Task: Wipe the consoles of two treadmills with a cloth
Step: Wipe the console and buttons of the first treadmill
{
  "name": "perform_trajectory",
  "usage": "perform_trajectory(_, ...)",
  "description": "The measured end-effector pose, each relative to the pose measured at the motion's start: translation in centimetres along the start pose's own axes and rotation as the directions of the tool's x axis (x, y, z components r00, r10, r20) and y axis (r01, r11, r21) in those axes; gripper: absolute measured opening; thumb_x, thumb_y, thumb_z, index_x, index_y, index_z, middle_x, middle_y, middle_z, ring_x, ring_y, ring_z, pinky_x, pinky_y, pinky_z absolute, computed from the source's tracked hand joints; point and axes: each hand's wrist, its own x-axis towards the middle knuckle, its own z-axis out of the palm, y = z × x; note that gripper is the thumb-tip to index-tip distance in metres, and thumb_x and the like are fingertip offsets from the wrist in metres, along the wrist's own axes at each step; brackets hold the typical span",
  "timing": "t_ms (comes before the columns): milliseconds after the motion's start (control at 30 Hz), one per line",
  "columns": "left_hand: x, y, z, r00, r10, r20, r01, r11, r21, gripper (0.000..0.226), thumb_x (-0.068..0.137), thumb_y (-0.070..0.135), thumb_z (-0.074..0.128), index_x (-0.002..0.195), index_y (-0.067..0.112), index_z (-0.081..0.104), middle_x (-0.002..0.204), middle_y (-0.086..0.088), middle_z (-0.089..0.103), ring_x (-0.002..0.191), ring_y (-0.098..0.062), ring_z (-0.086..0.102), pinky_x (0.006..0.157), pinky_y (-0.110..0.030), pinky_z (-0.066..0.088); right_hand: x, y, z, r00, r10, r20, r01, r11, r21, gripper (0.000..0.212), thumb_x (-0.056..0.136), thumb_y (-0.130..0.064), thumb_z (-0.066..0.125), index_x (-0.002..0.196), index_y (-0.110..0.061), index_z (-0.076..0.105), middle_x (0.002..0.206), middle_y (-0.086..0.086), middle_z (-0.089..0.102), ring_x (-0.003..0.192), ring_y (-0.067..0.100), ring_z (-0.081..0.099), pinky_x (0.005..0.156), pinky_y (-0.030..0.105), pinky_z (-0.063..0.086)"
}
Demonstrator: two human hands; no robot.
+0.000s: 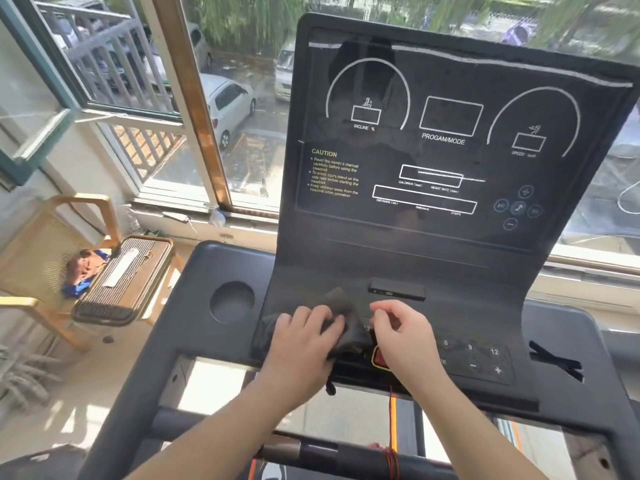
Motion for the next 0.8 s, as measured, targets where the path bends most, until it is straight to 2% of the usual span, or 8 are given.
perform_trajectory(67, 1.6, -2.8, -0.5, 0.999, -0.028, 0.016, 0.027, 0.999, 0.045, 0.054, 0.080, 0.042, 0.068, 0.133, 0.034, 0.061, 0.121, 0.002, 0.058, 0.098, -0.029, 0.054, 0.075, -0.041, 0.038, -0.2, -0.3, -0.1, 1.000, -0.004, 0.014, 0.003, 0.999, 0.037, 0.027, 0.103, -0.008, 0.051, 0.099, -0.029, 0.068, 0.092, 0.020, 0.073, 0.059, 0.017, 0.058, 0.049, 0.010, 0.050)
perform_trajectory(167, 3.3, -5.1, -1.7, 0.947, -0.321, 0.013, 0.319, 0.944, 0.086, 0.054, 0.090, 0.046, 0.064, 0.142, 0.041, 0.051, 0.134, 0.002, 0.052, 0.109, -0.029, 0.049, 0.081, -0.043, 0.038, -0.6, 0.2, -0.4, 1.000, -0.011, 0.004, 0.011, 0.999, 0.044, 0.030, 0.104, -0.008, 0.052, 0.096, -0.032, 0.067, 0.088, 0.016, 0.074, 0.062, 0.010, 0.060, 0.053, 0.013, 0.052)
perform_trajectory(233, 3.3, -2.8, -2.1, 0.910, -0.414, 0.003, 0.413, 0.909, 0.054, 0.054, 0.089, 0.041, 0.068, 0.140, 0.036, 0.052, 0.132, 0.000, 0.053, 0.105, -0.031, 0.050, 0.079, -0.042, 0.039, -0.8, 0.8, -0.7, 0.999, -0.018, -0.036, 0.019, 0.999, 0.035, 0.028, 0.103, -0.008, 0.053, 0.098, -0.030, 0.070, 0.084, 0.008, 0.074, 0.065, 0.010, 0.065, 0.055, 0.012, 0.052)
perform_trajectory(300, 2.3, 0.7, -1.4, 0.951, -0.303, 0.067, 0.300, 0.952, 0.052, 0.049, 0.091, 0.040, 0.065, 0.137, 0.033, 0.051, 0.128, 0.001, 0.053, 0.101, -0.028, 0.050, 0.076, -0.040, 0.037, -1.0, 1.4, -1.1, 0.997, -0.012, -0.076, 0.014, 1.000, 0.018, 0.025, 0.102, -0.009, 0.055, 0.101, -0.027, 0.072, 0.086, -0.001, 0.075, 0.072, 0.003, 0.068, 0.058, 0.010, 0.050)
perform_trajectory(367, 1.1, 2.8, -0.6, 0.990, -0.070, 0.119, 0.071, 0.997, -0.007, 0.045, 0.088, 0.037, 0.066, 0.131, 0.032, 0.055, 0.120, 0.003, 0.056, 0.094, -0.026, 0.051, 0.072, -0.039, 0.040, -1.2, 2.2, -1.8, 0.993, -0.046, -0.113, 0.038, 0.996, -0.076, 0.023, 0.102, -0.012, 0.056, 0.105, -0.030, 0.070, 0.094, -0.014, 0.073, 0.087, -0.007, 0.065, 0.068, 0.008, 0.049)
perform_trajectory(433, 1.6, 2.1, -0.3, 0.991, 0.053, 0.121, -0.049, 0.998, -0.034, 0.041, 0.089, 0.035, 0.065, 0.129, 0.032, 0.056, 0.117, 0.003, 0.059, 0.092, -0.025, 0.054, 0.070, -0.039, 0.045, -1.3, 2.9, -2.8, 0.987, -0.080, -0.141, 0.059, 0.987, -0.149, 0.024, 0.102, -0.013, 0.057, 0.110, -0.033, 0.067, 0.101, -0.023, 0.068, 0.098, -0.011, 0.061, 0.081, 0.010, 0.047)
perform_trajectory(600, 4.7, -0.6, -1.6, 0.947, -0.314, 0.059, 0.312, 0.949, 0.043, 0.033, 0.102, 0.046, 0.048, 0.130, 0.030, 0.055, 0.124, 0.001, 0.058, 0.103, -0.026, 0.057, 0.074, -0.039, 0.045, -1.5, 5.1, -6.5, 0.958, -0.074, -0.276, 0.026, 0.985, -0.172, 0.030, 0.101, -0.014, 0.059, 0.128, -0.026, 0.064, 0.118, -0.015, 0.061, 0.110, -0.001, 0.057, 0.094, 0.021, 0.047)
perform_trajectory(800, 6.8, 5.7, -1.3, 0.971, -0.101, 0.219, 0.125, 0.987, -0.103, 0.029, 0.104, 0.045, 0.045, 0.124, 0.029, 0.058, 0.121, 0.006, 0.055, 0.109, -0.022, 0.055, 0.082, -0.040, 0.053, -0.4, 8.8, -11.8, 0.926, 0.113, -0.359, -0.164, 0.980, -0.115, 0.054, 0.100, -0.024, 0.059, 0.152, -0.019, 0.044, 0.143, 0.001, 0.048, 0.107, 0.017, 0.057, 0.099, 0.039, 0.046)
